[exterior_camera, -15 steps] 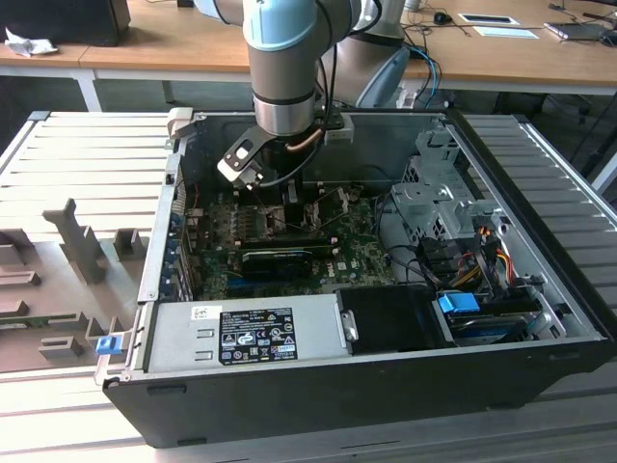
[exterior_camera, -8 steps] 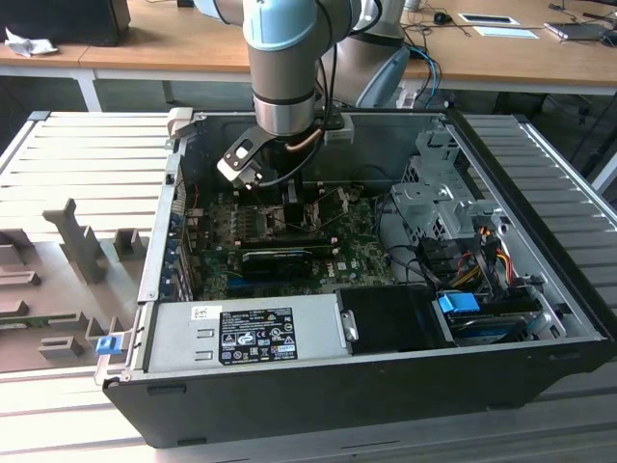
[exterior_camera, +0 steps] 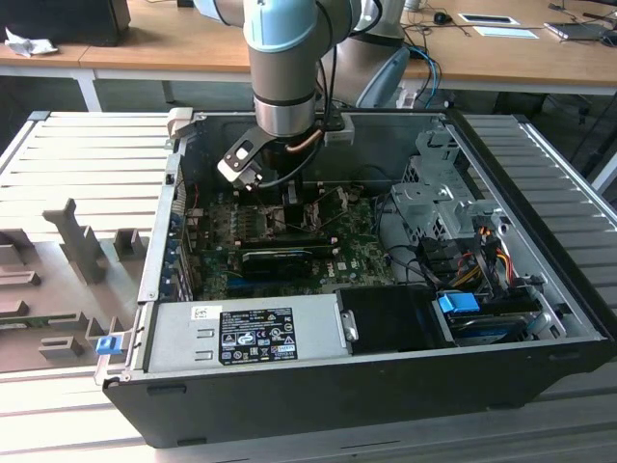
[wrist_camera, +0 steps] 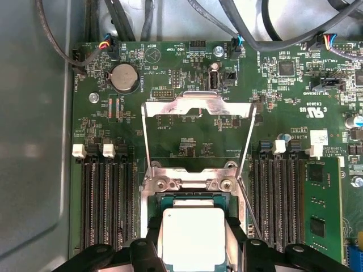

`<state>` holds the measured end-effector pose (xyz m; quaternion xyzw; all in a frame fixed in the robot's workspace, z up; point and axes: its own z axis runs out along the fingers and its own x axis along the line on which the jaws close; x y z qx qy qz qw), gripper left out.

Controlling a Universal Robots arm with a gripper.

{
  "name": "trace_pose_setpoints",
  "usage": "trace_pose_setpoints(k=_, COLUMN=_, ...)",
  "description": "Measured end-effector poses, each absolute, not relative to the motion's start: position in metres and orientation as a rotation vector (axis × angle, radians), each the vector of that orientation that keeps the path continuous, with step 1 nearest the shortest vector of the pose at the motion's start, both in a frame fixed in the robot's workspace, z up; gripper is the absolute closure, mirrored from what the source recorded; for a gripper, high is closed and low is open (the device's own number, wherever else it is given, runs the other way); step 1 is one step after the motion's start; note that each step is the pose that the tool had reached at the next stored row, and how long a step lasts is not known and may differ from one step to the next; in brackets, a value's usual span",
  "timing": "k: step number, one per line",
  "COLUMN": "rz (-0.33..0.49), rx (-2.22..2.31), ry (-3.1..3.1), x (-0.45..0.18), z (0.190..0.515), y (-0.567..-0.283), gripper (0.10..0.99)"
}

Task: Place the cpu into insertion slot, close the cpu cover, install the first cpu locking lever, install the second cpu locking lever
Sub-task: 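Place the cpu into insertion slot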

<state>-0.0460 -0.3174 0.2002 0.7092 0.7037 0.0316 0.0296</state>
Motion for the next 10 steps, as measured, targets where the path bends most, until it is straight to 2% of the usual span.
trace_pose_setpoints(k=6, rz=0.099, rx=2.187, ry=2.170, x=-0.0459, z=0.2000, y=-0.3172, gripper=0.561)
trace_pose_setpoints(k=7, rz=0.099, rx=2.187, ry=2.170, x=-0.0459, z=0.1998, y=-0.3172, gripper=0.549)
trace_pose_setpoints(k=8, rz=0.098, rx=2.187, ry=2.170, x=-0.0459, z=0.2000, y=-0.3173, gripper=0.486)
trace_pose_setpoints(k=10, rz=0.097, rx=2.187, ry=2.170, x=-0.0459, z=0.2006, y=-0.3173, gripper=0.486)
